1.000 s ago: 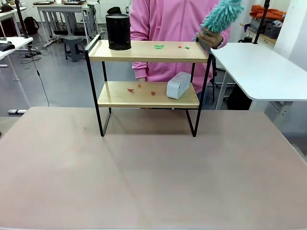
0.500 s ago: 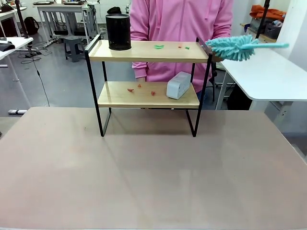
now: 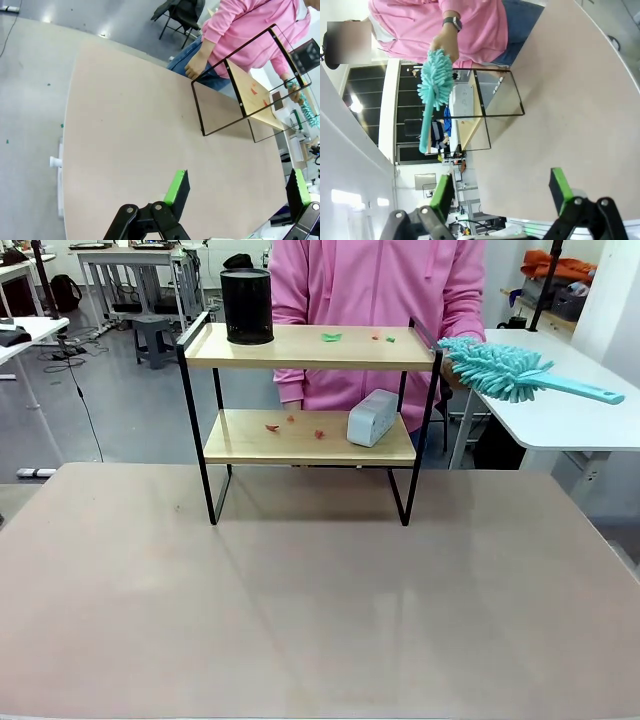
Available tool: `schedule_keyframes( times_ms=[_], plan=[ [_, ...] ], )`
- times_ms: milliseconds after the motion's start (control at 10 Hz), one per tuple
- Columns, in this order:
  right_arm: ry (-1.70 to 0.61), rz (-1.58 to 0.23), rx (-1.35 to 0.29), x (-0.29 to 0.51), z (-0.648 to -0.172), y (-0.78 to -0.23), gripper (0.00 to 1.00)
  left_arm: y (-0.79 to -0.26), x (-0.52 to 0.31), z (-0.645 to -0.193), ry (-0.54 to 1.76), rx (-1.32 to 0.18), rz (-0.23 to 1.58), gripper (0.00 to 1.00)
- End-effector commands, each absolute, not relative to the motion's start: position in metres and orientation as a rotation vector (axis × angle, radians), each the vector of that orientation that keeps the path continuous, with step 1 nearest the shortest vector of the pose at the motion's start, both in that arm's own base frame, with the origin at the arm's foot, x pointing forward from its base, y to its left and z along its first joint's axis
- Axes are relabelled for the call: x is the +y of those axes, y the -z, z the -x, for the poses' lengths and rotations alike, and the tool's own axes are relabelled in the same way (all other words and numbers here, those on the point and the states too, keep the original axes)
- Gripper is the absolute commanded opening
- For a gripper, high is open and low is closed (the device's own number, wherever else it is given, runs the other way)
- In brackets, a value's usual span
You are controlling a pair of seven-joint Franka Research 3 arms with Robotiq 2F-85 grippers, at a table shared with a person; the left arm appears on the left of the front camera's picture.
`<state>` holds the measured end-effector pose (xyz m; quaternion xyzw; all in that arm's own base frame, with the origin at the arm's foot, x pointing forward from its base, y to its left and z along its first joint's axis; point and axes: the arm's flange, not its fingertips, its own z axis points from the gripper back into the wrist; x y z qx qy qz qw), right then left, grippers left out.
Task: Clean the shelf.
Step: Pick up the Duster from the human.
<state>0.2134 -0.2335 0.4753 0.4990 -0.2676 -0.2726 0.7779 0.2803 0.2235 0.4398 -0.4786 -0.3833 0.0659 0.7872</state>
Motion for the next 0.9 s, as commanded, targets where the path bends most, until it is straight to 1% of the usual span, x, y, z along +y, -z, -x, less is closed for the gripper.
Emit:
schedule_keyframes(
  times_ms=[0, 100, 200, 400, 500, 700, 800],
  plan=[
    [0.552, -1.243, -0.513, -0.226, -0.26, -0.52, 1.0, -0.44, 0.224, -0.281, -0.124, -0.859, 1.04, 1.0],
    [0.562, -1.229, -0.446, -0.211, -0.29, -0.532, 1.0, -0.44, 0.224, -0.281, -0.124, -0.859, 1.04, 1.0],
    [0.566, -1.151, -0.434, -0.19, -0.32, -0.53, 1.0, -0.44, 0.224, -0.281, -0.124, -0.859, 1.04, 1.0],
    [0.478, -1.151, -0.307, -0.142, -0.361, -0.506, 1.0, -0.44, 0.224, -0.281, -0.124, -0.859, 1.04, 1.0],
    [0.516, -1.191, -0.42, -0.17, -0.32, -0.528, 1.0, -0.44, 0.224, -0.281, -0.124, -0.859, 1.04, 1.0],
    [0.516, -1.191, -0.42, -0.17, -0.32, -0.528, 1.0, -0.44, 0.224, -0.281, -0.124, -0.859, 1.04, 1.0],
    [0.502, -1.17, -0.362, -0.153, -0.344, -0.516, 1.0, -0.44, 0.224, -0.281, -0.124, -0.859, 1.04, 1.0]
  ],
)
